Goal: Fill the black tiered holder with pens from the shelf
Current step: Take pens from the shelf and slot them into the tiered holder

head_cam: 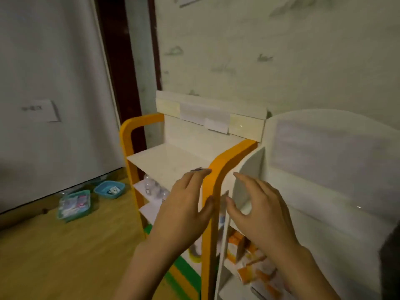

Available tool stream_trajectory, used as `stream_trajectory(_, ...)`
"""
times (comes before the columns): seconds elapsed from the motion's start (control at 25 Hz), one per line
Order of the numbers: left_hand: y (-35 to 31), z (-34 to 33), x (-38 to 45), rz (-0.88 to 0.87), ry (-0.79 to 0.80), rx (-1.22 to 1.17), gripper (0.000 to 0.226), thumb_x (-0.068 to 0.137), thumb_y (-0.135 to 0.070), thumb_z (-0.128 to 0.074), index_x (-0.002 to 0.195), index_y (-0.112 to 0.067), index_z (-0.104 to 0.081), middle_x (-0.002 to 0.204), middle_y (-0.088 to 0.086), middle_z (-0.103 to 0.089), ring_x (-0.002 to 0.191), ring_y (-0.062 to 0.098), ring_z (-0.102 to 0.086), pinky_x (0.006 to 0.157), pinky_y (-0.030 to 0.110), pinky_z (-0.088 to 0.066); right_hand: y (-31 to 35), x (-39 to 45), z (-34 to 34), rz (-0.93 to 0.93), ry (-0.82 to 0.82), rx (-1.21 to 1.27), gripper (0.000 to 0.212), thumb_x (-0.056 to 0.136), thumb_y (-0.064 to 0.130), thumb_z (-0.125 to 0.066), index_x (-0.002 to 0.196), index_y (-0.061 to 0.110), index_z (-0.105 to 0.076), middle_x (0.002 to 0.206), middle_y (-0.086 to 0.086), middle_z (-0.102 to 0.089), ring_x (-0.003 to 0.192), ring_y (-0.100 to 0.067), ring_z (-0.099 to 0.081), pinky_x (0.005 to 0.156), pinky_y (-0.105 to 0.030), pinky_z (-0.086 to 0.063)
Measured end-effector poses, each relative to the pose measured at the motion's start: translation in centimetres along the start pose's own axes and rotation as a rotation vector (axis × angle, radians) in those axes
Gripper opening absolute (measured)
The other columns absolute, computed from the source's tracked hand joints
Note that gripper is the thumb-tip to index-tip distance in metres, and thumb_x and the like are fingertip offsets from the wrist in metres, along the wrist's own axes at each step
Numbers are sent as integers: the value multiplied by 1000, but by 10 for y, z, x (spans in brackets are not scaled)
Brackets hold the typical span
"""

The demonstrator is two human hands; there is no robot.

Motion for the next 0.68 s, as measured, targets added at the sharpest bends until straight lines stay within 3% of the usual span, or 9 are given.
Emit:
stream_trajectory(0.12, 75, 55, 21, 16, -78, 51, 55, 91, -44, -51, 141, -40, -30, 139, -19, -40, 123, 1, -40, 89, 13, -32, 68, 49, -52, 71, -18, 39, 55, 85, 51, -59, 136, 35, -45, 127, 11, -58, 116, -11, -51, 96, -32, -45)
stream_trajectory(0.36, 190, 111, 54, 41, -130, 44, 54, 91, -43, -53, 139, -41, -28, 142, -16, -40, 122, 5, -47, 89, 17, -40, 153, 117, -142, 103, -27, 52, 56, 86, 47, -64, 136, 30, -49, 132, 7, -59, 120, -16, -54, 98, -31, -42)
stream_trajectory(0.6, 260, 100, 99, 13, -82, -9, 55, 92, -40, -55, 141, -36, -30, 143, -11, -41, 118, 11, -51, 90, 23, -45, 151, 164, -198, 43, -14, -21, 55, 87, 49, -61, 137, 30, -48, 134, 8, -57, 121, -15, -52, 101, -33, -38)
stream_trajectory(0.68, 279, 81, 114, 3, -56, -35, 55, 93, -39, -55, 142, -34, -30, 144, -10, -41, 125, 10, -46, 93, 21, -39, 137, 178, -216, -1, -8, -55, 56, 87, 50, -60, 137, 30, -48, 135, 8, -57, 122, -15, -52, 101, -35, -40)
Point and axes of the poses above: each hand's wrist, its own x-axis towards the middle knuckle, its own z-axis out of the back of the hand, y = z × x, the point moved 10 cm from there along x, towards the middle knuckle
